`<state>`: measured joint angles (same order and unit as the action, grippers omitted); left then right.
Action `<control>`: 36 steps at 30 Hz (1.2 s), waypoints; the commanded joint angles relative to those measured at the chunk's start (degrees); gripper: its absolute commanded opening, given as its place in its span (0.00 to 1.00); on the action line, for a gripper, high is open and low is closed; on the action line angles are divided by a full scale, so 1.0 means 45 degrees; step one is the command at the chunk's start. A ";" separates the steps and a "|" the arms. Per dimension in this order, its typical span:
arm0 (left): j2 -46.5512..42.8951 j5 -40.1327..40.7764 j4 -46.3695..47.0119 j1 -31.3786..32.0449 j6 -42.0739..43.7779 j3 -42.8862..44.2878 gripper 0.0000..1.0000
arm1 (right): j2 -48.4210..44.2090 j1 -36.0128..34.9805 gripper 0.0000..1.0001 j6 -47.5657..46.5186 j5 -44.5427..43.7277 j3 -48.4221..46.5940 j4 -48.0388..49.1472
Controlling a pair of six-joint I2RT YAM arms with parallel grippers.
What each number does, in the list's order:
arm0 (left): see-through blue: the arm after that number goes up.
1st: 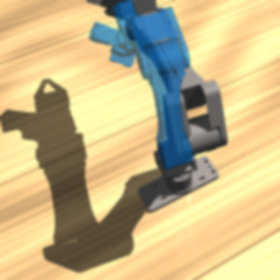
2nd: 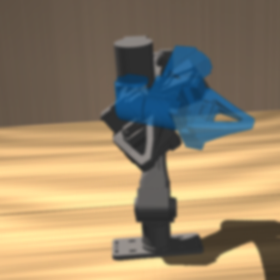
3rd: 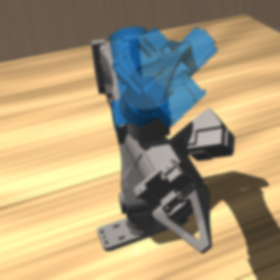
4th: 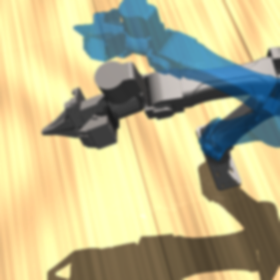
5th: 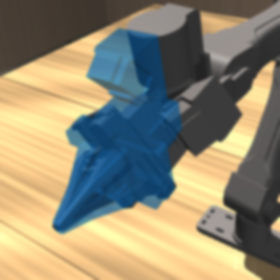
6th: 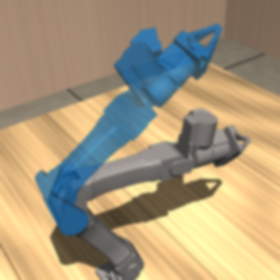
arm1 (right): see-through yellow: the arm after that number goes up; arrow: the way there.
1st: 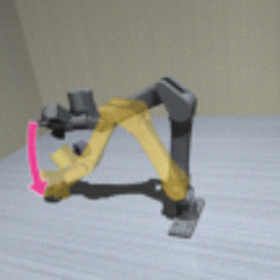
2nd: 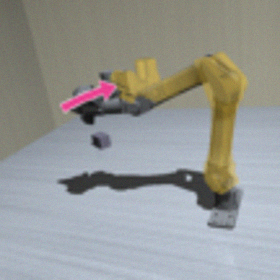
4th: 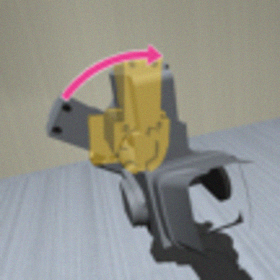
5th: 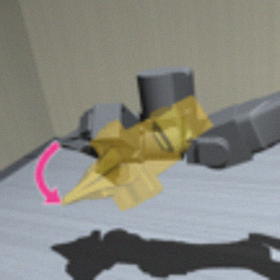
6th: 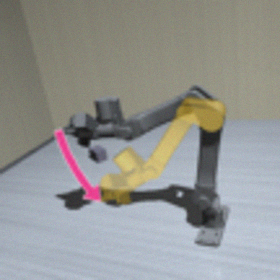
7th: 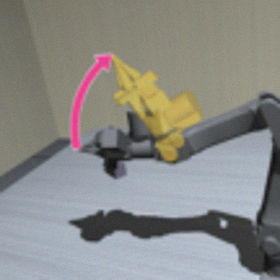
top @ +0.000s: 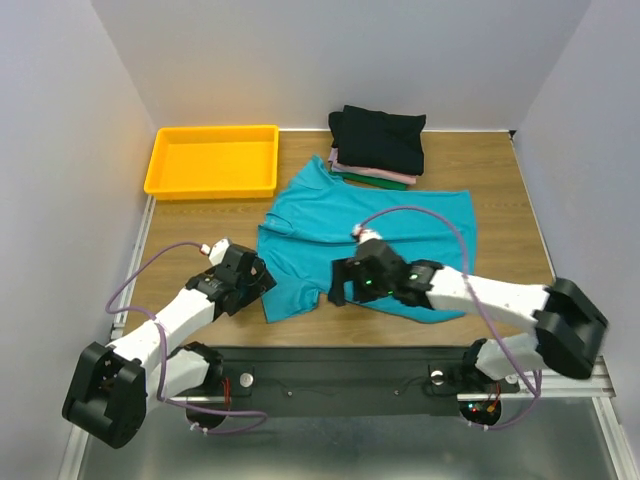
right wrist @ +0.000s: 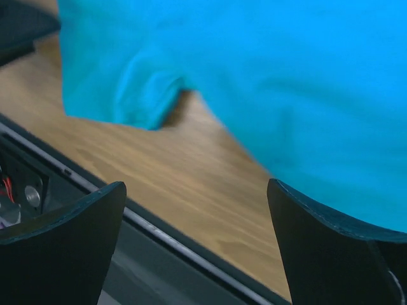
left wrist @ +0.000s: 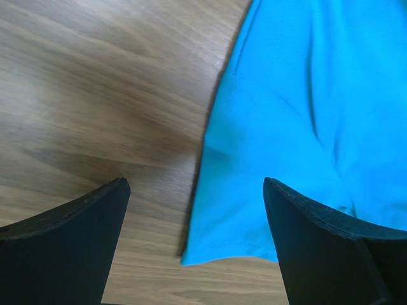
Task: Fold and stack the t-shirts
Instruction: Flatten the tshirt out
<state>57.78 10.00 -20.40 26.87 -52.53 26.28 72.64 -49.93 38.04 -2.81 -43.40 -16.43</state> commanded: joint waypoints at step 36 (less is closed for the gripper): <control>0.1379 0.0473 0.0785 -0.0015 0.0776 0.0995 0.98 | 0.4482 -0.2693 0.15 0.6078 -0.1466 0.0230 0.2205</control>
<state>63.42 10.22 -15.66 26.87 -50.02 28.29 92.09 -61.58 62.89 -12.10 -44.56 -6.52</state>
